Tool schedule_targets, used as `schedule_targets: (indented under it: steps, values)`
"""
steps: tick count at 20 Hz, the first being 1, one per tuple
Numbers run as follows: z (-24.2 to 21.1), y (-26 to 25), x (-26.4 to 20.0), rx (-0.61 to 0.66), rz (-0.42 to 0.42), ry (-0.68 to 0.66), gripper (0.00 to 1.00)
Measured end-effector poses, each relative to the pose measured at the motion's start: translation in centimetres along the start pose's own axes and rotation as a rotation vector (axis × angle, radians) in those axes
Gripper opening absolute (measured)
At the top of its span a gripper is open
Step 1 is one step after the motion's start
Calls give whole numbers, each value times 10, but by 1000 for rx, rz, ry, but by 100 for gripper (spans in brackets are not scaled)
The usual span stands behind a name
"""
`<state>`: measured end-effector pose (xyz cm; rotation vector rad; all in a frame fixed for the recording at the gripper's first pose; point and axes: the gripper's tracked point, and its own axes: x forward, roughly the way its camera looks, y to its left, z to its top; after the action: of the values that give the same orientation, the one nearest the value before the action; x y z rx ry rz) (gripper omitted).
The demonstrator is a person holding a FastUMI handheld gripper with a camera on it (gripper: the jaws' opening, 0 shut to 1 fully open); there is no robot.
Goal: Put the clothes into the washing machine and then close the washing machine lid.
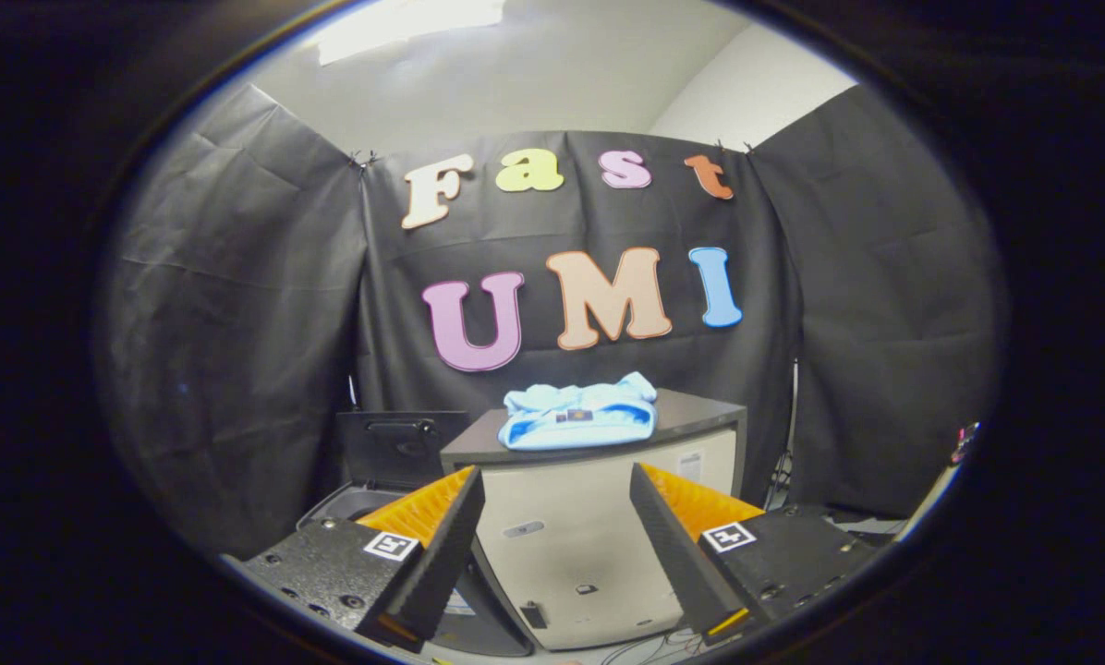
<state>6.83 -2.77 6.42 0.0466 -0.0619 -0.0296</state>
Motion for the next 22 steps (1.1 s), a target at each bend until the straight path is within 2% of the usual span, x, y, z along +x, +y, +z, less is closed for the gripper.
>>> schedule_targets:
  steps: [6, 13, 17, 20, 22]
  values:
    - [54, -11, 61, 22, 10, 35, 96]
    - [49, -16, 149, 52, -44, 189, 97]
    - [22, -20, 214, -61, -103, 296, 97]
    - [-4, -14, 255, -152, -97, 390, 97]
    - [-5, -26, 276, -202, -156, 399, 97]
